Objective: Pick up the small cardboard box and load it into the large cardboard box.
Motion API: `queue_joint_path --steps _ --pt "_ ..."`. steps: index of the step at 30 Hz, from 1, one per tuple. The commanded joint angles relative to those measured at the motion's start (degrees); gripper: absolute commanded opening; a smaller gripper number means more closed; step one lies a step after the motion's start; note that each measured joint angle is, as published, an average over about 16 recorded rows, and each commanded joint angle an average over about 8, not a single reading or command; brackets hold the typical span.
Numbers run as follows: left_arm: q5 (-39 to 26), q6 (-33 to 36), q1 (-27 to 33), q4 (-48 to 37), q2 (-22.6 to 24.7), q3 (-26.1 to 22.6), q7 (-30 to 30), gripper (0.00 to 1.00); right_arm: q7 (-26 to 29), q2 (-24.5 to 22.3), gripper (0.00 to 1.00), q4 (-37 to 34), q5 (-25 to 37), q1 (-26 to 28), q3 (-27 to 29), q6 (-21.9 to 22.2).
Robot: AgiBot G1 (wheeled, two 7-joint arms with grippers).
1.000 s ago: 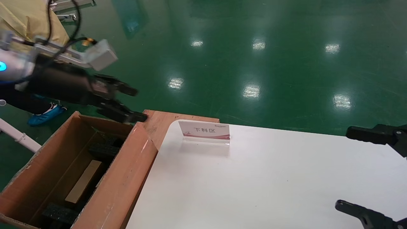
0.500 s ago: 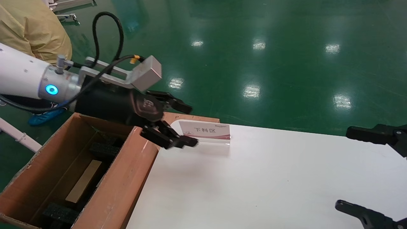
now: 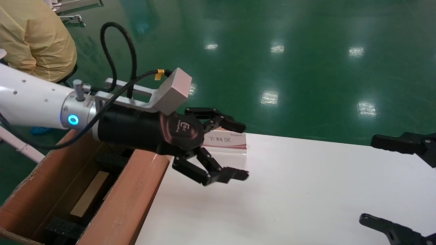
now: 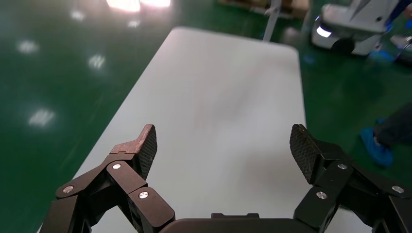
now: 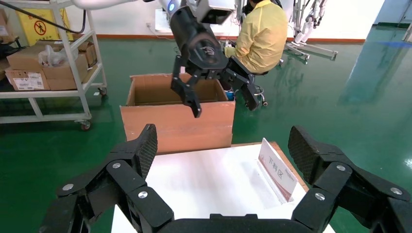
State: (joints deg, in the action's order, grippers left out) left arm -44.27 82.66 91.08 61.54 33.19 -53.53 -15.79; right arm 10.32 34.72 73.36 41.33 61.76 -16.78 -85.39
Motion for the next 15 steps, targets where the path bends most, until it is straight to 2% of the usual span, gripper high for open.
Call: queue_joint_path --steps 1,15 --pt "0.2 0.3 -2.7 1.1 0.2 3.5 0.5 1.0 0.0 0.0 1.0 0.0 0.0 0.0 0.0 0.0" --pt "1.8 2.3 -22.0 9.0 1.4 28.0 3.8 1.0 0.2 0.1 1.0 0.1 0.2 -0.1 0.3 -0.1"
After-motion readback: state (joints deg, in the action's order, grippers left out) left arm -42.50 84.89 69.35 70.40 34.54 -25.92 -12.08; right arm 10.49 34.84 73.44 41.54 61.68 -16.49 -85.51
